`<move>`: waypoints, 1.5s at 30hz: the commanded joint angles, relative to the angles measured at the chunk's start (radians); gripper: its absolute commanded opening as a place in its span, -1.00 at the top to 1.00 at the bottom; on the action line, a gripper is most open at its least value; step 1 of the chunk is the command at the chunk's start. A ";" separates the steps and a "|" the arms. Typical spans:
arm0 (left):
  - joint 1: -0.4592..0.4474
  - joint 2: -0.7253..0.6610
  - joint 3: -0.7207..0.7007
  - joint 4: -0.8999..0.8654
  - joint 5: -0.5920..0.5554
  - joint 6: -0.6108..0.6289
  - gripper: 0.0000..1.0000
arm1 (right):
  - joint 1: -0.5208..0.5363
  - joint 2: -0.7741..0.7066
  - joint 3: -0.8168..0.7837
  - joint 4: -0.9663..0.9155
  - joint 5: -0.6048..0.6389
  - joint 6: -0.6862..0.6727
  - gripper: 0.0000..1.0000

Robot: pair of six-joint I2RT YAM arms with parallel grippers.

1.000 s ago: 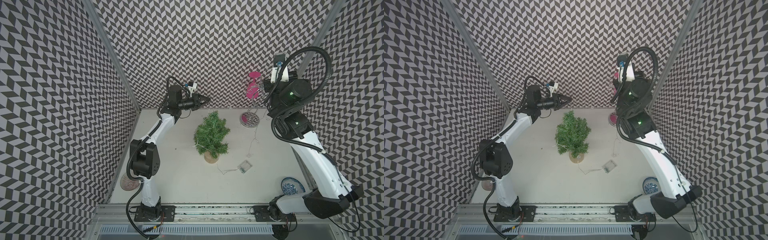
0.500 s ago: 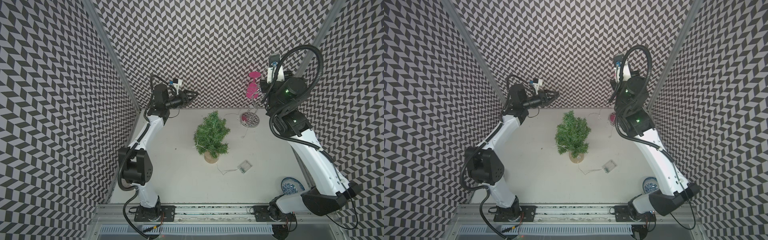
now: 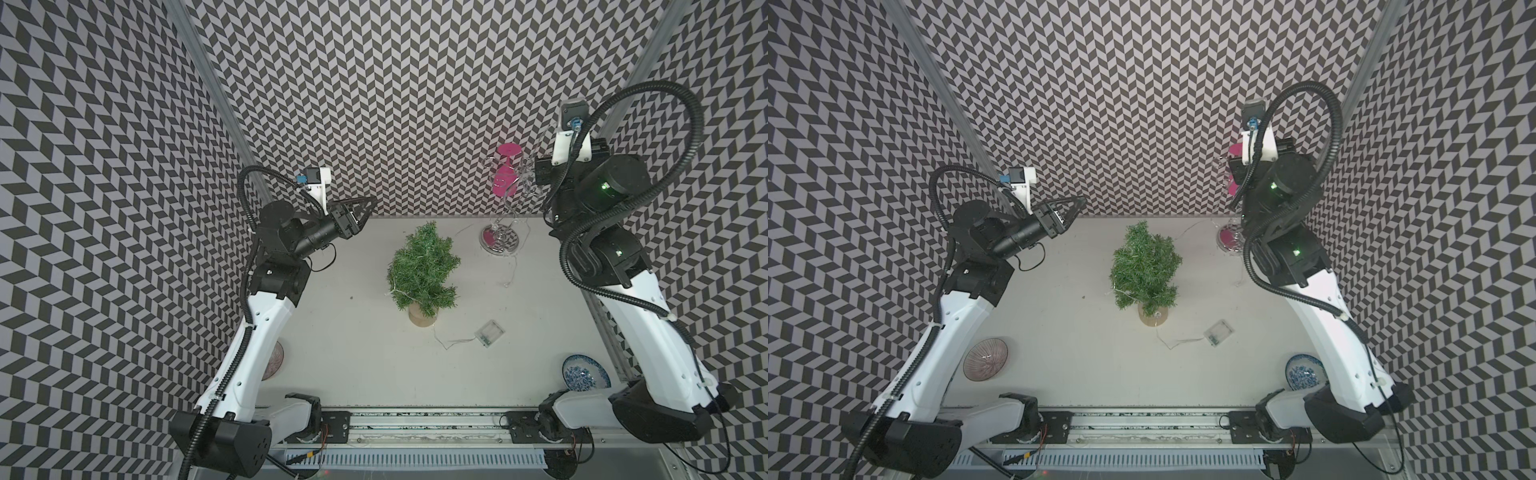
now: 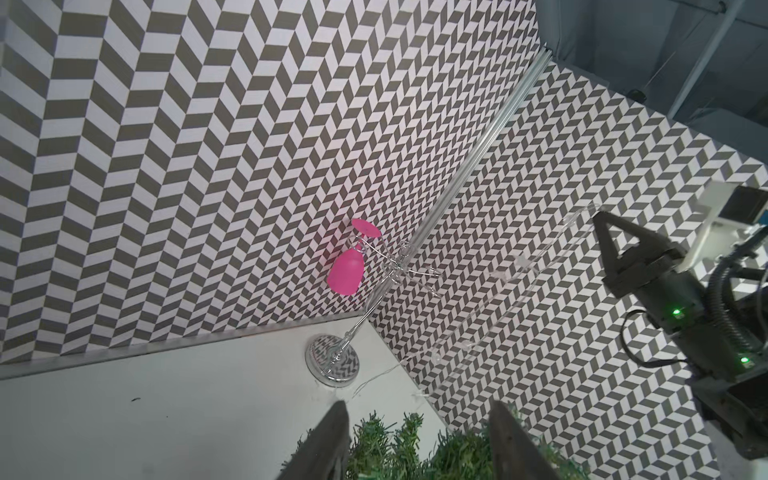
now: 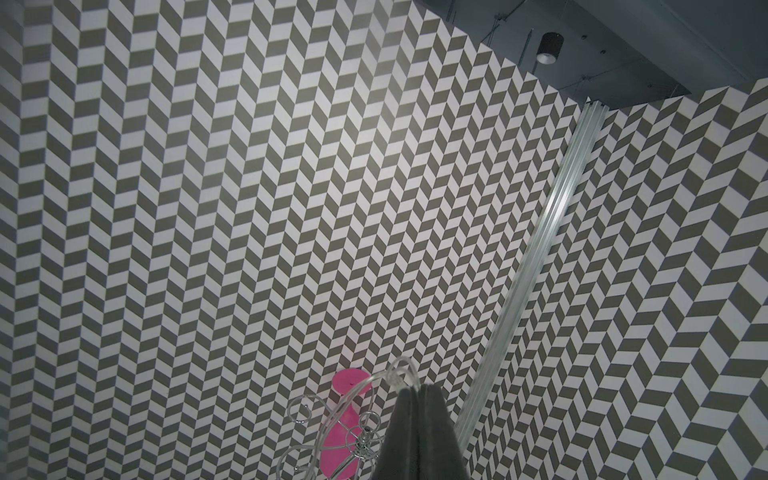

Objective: Wrap string light around the christmas tree
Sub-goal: Wrap the light string around the Christmas tree.

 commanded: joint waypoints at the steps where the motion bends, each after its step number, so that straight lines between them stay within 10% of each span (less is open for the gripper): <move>1: -0.012 -0.042 -0.047 -0.055 -0.045 0.068 -0.09 | 0.013 -0.005 0.035 0.011 -0.009 -0.005 1.00; 27: -0.251 -0.410 -0.465 0.126 -0.189 0.218 -0.33 | 0.399 0.024 0.157 0.222 0.303 -0.379 1.00; 36: -0.658 -0.552 -0.699 0.365 -0.403 0.509 -0.39 | 0.437 0.009 0.143 0.235 0.322 -0.381 1.00; 41: -1.022 -0.363 -0.696 0.498 -0.771 0.794 -0.49 | 0.452 -0.011 0.126 0.234 0.335 -0.381 1.00; 45: -1.071 -0.139 -0.589 0.607 -0.850 0.808 -0.49 | 0.460 -0.031 0.114 0.237 0.337 -0.379 1.00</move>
